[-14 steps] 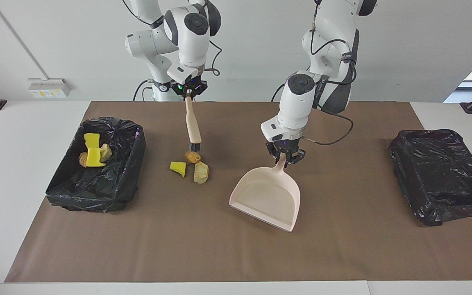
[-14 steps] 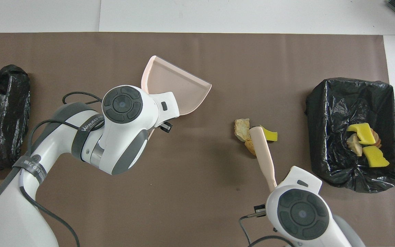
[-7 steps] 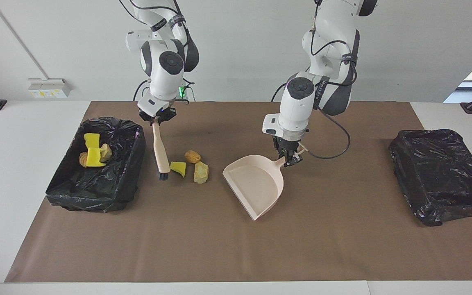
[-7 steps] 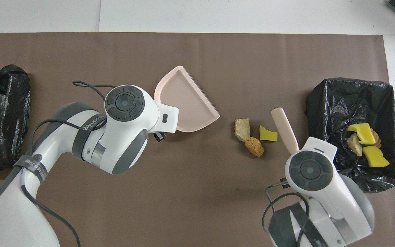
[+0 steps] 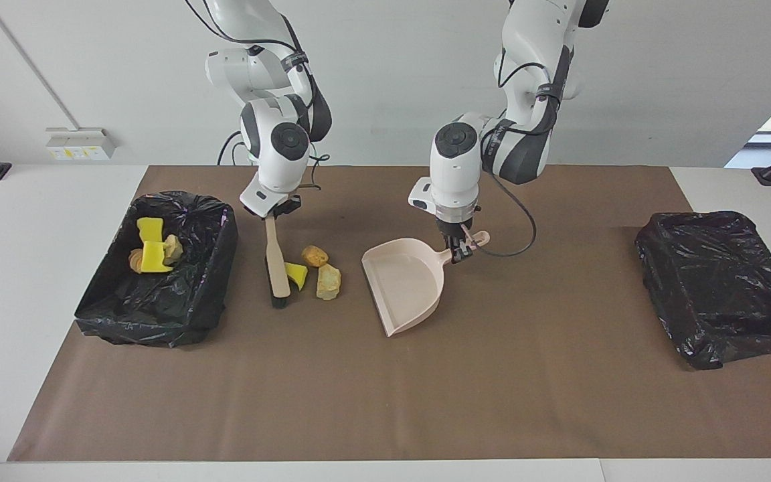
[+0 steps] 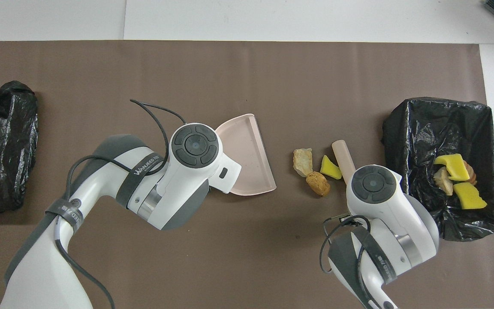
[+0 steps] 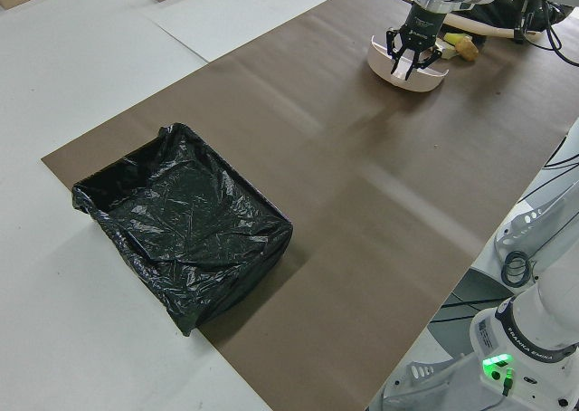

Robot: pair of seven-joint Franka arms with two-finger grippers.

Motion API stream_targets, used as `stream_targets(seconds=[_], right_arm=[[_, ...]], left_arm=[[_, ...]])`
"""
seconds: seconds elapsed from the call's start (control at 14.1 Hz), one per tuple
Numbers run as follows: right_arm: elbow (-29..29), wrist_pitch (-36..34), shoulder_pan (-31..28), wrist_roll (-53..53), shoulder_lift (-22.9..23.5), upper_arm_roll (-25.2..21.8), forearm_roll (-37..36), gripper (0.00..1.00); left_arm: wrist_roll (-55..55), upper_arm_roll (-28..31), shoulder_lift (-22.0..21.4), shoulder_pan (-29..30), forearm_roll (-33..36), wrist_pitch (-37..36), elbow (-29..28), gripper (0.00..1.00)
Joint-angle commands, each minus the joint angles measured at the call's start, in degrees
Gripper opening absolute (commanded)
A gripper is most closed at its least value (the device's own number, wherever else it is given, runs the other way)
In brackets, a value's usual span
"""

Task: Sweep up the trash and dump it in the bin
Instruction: 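Move the brush behind the crumbs and sponge with the right gripper, then brush the crumbs and sponge into the dustpan held by the left gripper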

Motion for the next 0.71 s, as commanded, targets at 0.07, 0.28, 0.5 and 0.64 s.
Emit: stream_targets(seconds=[0.07, 0.28, 0.5, 0.64], right_arm=[[3.80, -0.27, 2.38, 0.90, 4.05, 0.43, 11.29, 0.00], [5.04, -0.37, 5.45, 0.99, 4.41, 0.43, 16.25, 0.00], [6.79, 0.07, 8.44, 1.08, 5.81, 0.52, 20.71, 0.00], [7.59, 0.86, 10.02, 1.08, 6.08, 0.52, 26.94, 0.00]], left_arm=[[2.29, 0.38, -0.91, -0.23, 0.71, -3.32, -1.55, 0.00], [2.39, 0.29, -1.10, -0.50, 0.62, -2.98, -2.09, 0.00], [2.39, 0.29, -1.36, -0.76, 0.62, -2.27, -2.52, 0.00], [2.56, 0.29, -2.23, -1.02, 0.62, -0.87, -4.27, 0.00]])
